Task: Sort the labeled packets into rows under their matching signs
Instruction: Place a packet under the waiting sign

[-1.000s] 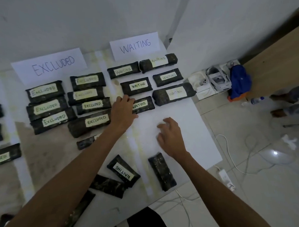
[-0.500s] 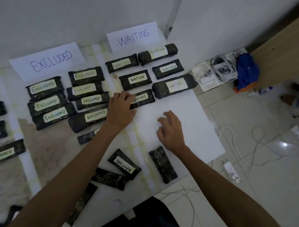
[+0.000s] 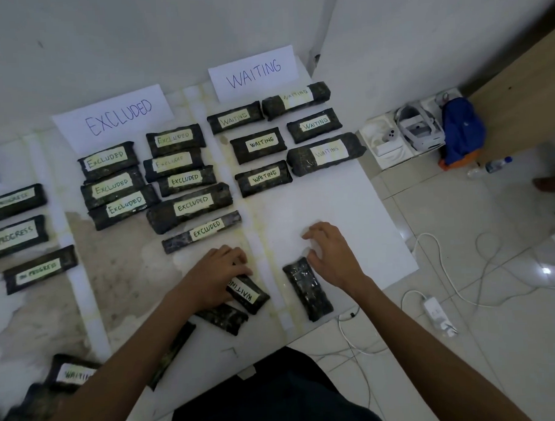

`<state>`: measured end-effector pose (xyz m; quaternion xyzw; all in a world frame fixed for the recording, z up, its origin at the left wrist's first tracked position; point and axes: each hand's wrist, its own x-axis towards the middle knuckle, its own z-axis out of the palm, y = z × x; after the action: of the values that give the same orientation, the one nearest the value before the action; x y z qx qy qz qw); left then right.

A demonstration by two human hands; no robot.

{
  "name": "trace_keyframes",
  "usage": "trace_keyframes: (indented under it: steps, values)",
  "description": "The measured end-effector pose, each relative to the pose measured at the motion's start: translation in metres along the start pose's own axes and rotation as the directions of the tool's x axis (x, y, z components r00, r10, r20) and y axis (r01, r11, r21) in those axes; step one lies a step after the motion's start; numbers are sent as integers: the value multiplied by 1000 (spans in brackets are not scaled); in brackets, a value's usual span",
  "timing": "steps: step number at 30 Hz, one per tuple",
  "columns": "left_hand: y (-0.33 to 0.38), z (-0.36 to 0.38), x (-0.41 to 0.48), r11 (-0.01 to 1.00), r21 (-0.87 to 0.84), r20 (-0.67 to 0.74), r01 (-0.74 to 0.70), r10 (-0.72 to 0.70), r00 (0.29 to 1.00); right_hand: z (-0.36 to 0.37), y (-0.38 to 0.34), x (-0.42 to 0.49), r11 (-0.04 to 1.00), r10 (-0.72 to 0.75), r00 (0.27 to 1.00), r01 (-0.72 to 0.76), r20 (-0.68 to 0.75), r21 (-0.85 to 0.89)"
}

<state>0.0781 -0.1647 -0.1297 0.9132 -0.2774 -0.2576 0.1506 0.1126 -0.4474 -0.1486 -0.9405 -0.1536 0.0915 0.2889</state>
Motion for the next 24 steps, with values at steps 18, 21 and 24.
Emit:
trace_keyframes:
  steps: [18,21,24]
  values:
    - [42,-35,86,985,-146,-352,92,-139,926,-33,-12,17,667,445,888,-414,115,620]
    - [48,-42,96,992,-122,-337,17,-58,940,-32,-18,18,580,438,863,-484,250,655]
    - [49,-44,98,993,-119,-381,25,-69,922,-28,-24,18,542,465,847,-501,256,674]
